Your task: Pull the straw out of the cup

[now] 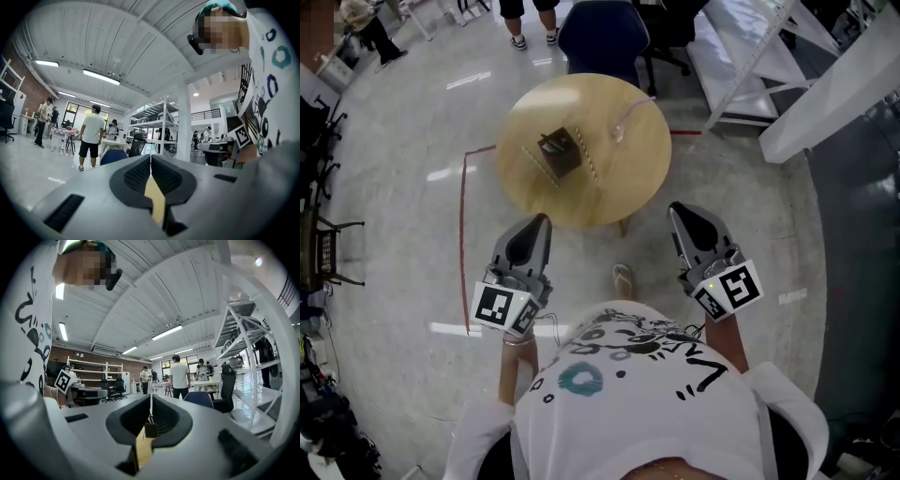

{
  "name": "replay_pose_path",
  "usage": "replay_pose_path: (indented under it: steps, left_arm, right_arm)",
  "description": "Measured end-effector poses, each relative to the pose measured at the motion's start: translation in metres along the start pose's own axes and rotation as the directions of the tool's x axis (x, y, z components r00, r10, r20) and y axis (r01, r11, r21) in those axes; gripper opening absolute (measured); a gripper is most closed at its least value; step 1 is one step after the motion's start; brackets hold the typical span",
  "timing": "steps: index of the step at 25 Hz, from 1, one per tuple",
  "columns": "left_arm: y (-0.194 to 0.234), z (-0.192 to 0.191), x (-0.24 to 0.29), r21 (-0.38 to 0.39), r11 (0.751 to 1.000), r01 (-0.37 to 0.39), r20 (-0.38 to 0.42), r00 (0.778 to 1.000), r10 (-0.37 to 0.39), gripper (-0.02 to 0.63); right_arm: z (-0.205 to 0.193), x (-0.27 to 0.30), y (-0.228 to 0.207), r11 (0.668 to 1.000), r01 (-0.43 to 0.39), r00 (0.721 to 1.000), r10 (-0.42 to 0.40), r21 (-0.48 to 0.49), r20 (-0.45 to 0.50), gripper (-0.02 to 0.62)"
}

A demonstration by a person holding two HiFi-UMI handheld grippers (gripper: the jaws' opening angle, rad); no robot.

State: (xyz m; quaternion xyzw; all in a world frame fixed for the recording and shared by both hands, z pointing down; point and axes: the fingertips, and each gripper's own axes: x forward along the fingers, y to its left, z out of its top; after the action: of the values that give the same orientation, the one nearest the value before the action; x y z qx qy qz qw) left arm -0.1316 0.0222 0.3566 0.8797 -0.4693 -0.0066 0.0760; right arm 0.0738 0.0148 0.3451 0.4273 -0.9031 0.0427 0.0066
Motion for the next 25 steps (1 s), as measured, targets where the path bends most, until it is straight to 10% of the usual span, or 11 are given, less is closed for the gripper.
replay_pose_path:
  steps: [25]
  left_arm:
    - [0.041, 0.003, 0.093, 0.070, 0.990, -0.120, 0.013, 0.993, 0.120, 0.018]
  right_arm:
    - [0.000, 0.071, -0.098, 0.996, -0.084, 0.996, 0.084, 0.015, 0.005, 0.029]
